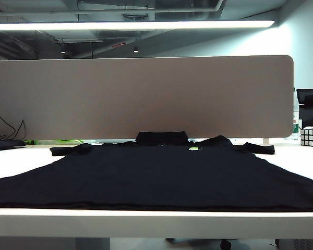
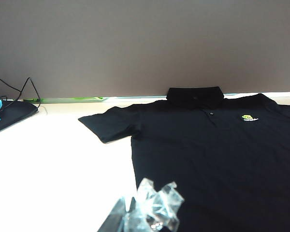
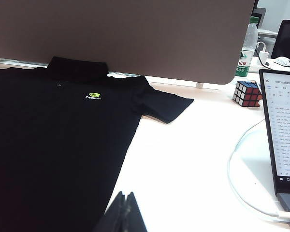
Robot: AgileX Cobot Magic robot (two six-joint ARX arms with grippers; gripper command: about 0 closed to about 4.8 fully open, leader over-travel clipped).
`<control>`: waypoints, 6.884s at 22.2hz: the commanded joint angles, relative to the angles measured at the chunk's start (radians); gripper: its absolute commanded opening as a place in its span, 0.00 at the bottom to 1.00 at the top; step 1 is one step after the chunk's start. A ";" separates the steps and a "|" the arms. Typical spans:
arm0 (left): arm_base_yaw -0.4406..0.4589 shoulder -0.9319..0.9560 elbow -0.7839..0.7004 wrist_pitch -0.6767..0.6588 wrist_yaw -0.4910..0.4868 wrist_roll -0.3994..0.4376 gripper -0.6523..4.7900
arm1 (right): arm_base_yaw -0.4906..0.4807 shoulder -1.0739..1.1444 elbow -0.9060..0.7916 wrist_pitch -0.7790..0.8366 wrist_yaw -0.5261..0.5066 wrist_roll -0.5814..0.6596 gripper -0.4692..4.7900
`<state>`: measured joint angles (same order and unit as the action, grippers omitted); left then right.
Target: Fold the bottom side of the T-shirt horizontally towards the center, about one-third of the way, then fold the sleeve back towards the center, creating a straight line along the edge of the T-shirt, and finally fold the bottom of the T-shirt up towards the top, creating a neat rectangle.
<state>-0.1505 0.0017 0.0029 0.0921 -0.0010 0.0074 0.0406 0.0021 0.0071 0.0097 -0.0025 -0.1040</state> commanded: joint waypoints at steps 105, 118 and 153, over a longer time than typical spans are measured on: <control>0.297 1.329 0.495 -0.455 0.532 -0.187 0.36 | -0.176 1.459 0.682 -0.726 -0.520 0.115 0.58; 0.297 1.402 0.515 -0.508 0.554 -0.124 0.36 | -0.175 1.458 0.682 -0.786 -0.515 0.103 0.58; 0.296 1.402 0.637 -0.723 0.563 -0.018 0.36 | -0.173 1.457 0.681 -0.792 -0.529 0.091 0.57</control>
<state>0.1455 1.3991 0.6468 -0.6098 0.5613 -0.0154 -0.1349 1.4483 0.7021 -0.7517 -0.5842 -0.0086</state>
